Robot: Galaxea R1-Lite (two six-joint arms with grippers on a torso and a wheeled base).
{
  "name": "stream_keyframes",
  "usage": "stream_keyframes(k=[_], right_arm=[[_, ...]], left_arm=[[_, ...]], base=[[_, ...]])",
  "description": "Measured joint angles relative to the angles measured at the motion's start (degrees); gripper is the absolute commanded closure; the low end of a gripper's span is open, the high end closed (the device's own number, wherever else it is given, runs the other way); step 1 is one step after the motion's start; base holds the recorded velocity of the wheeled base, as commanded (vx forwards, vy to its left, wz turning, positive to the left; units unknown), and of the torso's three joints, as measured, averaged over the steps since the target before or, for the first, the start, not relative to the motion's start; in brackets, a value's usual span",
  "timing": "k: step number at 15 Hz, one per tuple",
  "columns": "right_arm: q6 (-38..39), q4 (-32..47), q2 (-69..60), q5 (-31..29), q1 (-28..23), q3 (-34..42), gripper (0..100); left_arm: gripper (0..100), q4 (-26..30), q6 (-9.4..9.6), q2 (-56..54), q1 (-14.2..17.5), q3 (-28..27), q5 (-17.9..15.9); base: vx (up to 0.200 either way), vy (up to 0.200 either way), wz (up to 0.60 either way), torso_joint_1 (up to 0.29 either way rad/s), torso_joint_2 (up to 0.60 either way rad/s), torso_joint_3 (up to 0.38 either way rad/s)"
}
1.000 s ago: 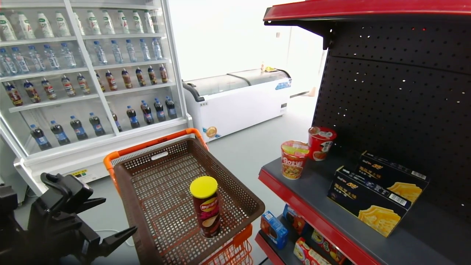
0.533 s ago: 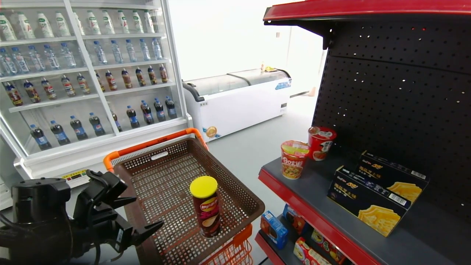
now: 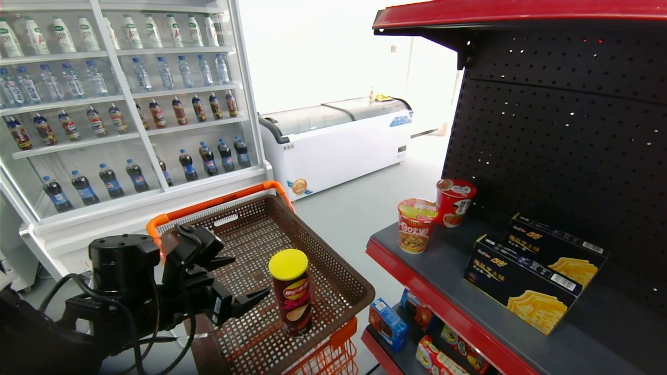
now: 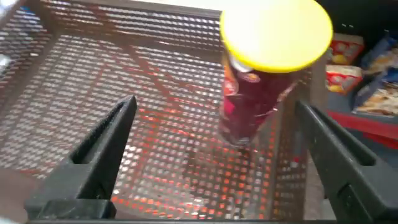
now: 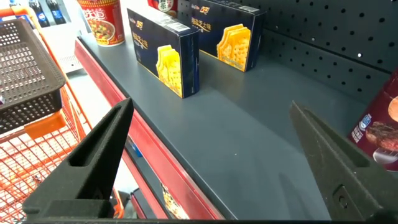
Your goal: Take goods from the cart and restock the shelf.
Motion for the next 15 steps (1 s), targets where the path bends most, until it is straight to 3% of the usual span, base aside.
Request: stream_keyframes(k=[3,5,12,15], right_arm=[[0.00,0.00,0.00,0.00,-0.04,0.00,0],[0.00,0.00,0.00,0.00,-0.02,0.00,0],[0.00,0.00,0.00,-0.02,-0.02,0.00,0],[0.00,-0.02,0.00,-0.02,-0.02,0.00,0]], left_arm=[[0,2.69,-3.63,2.32,-4.11,-0.45,0.09],[0,7.29,-6.60,2.89,-6.60,-2.01,1.62],[0,8.94,-6.68,6.34,-7.55,-6.34,2.89],[0,6.36,-6.33,9.23,-7.50,-7.75,3.13]], base=[[0.000,0.000,0.00,0.000,0.00,0.000],[0.000,0.000,0.00,0.000,0.00,0.000],[0.000,0.000,0.00,0.000,0.00,0.000],[0.000,0.000,0.00,0.000,0.00,0.000]])
